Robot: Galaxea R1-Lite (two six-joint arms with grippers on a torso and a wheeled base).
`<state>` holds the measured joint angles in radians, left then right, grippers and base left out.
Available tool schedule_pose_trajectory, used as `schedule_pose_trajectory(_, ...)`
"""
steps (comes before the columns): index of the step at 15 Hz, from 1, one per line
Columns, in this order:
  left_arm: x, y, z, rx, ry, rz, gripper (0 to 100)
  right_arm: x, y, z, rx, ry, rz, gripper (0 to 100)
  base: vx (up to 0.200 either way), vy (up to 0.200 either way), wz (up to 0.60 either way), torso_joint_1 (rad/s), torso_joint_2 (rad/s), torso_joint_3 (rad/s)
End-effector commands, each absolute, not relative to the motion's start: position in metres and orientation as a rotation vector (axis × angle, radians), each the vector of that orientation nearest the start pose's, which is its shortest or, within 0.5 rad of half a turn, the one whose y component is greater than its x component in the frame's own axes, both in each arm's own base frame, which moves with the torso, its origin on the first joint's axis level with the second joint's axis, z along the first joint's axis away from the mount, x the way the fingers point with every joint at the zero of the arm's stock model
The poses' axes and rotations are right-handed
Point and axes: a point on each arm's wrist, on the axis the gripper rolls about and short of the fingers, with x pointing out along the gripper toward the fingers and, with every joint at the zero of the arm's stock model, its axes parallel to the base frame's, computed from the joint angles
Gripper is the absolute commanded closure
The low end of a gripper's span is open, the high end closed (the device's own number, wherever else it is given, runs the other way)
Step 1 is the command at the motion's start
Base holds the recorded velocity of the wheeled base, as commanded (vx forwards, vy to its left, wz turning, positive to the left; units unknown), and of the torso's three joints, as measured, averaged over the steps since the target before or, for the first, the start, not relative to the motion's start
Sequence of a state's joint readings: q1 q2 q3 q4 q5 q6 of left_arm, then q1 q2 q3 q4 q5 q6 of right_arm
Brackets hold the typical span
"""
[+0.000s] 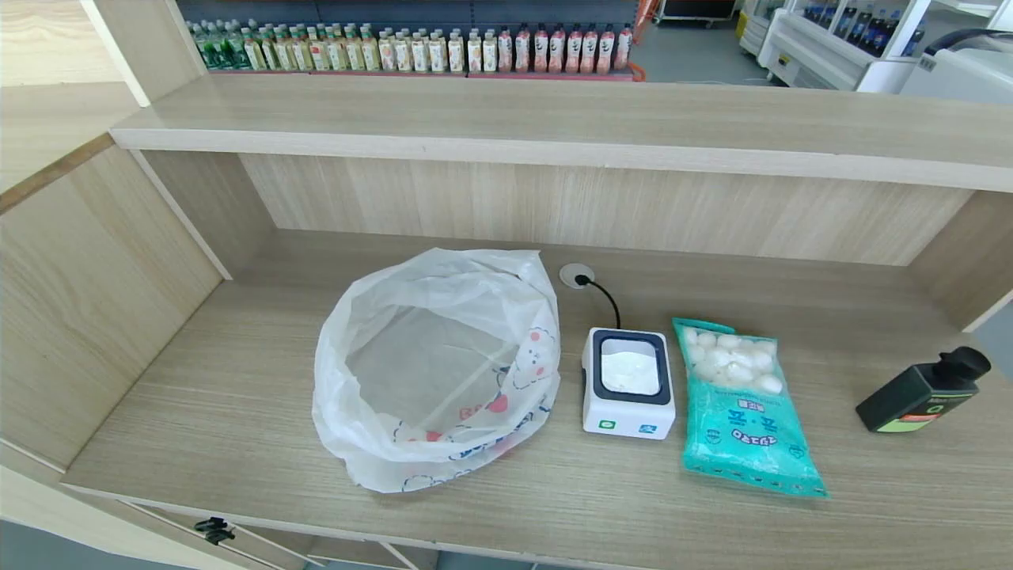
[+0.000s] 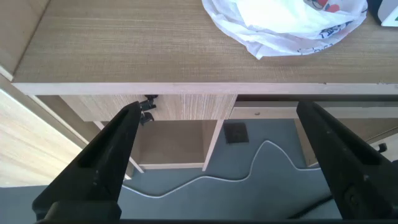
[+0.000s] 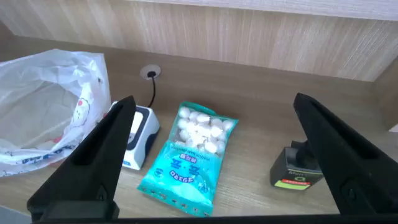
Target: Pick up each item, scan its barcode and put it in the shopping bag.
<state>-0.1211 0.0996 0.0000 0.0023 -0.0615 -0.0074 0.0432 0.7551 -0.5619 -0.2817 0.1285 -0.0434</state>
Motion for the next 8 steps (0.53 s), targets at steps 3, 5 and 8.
schedule_pose_trajectory(3,-0.015,0.000,0.077,-0.005,0.105,-0.182,0,0.163,0.006,0.242,0.018,0.233,0.154,0,0.000,0.000,0.00,0.000,0.00,0.000)
schedule_pose_trajectory(5,-0.015,0.000,0.077,-0.005,0.105,-0.182,0,0.169,0.008,0.225,0.038,0.396,0.154,0,0.000,0.000,0.00,0.000,0.00,0.000)
schedule_pose_trajectory(8,-0.015,0.000,0.077,-0.005,0.105,-0.182,0,0.192,0.009,0.211,0.086,0.508,0.139,0,0.000,0.000,0.00,0.000,0.00,0.000)
